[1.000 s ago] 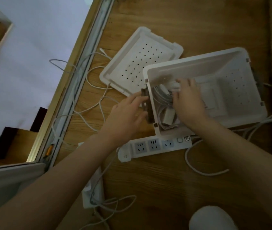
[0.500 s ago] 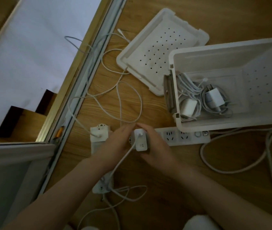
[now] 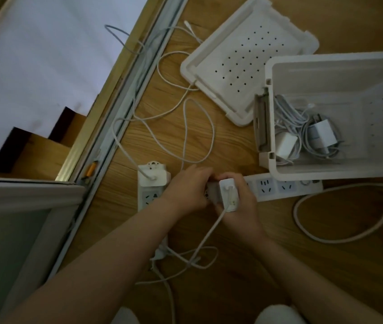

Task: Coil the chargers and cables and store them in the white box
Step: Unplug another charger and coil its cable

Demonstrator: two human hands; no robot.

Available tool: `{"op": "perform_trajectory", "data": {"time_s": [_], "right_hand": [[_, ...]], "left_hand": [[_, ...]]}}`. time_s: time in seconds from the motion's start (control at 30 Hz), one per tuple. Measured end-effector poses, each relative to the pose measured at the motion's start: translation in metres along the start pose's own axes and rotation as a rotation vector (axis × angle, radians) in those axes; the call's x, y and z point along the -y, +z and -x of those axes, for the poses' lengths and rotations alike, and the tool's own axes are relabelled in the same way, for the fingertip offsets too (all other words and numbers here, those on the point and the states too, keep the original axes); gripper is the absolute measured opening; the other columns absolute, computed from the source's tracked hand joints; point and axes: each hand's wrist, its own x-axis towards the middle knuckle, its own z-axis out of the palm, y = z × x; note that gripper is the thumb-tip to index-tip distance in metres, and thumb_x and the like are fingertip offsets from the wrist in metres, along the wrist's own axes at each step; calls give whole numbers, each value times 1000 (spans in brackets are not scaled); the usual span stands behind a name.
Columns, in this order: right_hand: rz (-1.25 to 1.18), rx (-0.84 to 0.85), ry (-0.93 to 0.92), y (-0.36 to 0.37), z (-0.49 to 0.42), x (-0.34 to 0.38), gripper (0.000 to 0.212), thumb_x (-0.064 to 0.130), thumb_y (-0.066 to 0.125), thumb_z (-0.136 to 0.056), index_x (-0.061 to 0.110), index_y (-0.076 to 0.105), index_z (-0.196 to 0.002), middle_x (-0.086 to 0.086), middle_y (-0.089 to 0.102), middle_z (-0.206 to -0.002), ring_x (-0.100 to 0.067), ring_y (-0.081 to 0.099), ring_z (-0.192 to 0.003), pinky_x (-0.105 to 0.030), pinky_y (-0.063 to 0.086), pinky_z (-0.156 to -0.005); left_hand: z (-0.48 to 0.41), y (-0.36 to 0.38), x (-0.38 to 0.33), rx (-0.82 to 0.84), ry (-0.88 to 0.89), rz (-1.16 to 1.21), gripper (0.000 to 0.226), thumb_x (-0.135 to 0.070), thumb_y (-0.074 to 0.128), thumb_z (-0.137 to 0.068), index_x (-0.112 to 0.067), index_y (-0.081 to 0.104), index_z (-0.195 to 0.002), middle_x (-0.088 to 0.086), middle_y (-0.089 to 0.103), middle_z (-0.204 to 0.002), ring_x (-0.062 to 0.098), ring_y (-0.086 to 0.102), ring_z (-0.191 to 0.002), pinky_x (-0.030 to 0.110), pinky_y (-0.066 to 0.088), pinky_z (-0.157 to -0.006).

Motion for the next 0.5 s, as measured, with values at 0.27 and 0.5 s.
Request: {"op": "perform_trajectory", "data": {"time_s": [0.27, 0.5], "right_hand": [[-126, -135, 25, 14, 6, 9, 38, -11, 61, -76, 18, 54, -100, 10, 56, -88, -2, 54, -79, -10, 42, -66], [-128, -75, -63, 1, 16, 30, 45, -13, 61, -74, 24, 52, -99, 17, 56, -96, 0, 55, -86, -12, 43, -71]], "left_hand": [[6, 0, -2, -56, -13, -76, 21, -28, 64, -78, -25, 52, -95, -5, 61, -102, 18, 48, -103, 28, 34, -69], [7, 4, -8, -32, -32, -129, 26, -34, 60, -82, -25, 52, -106, -8, 59, -112, 20, 45, -110, 39, 36, -86]]}}
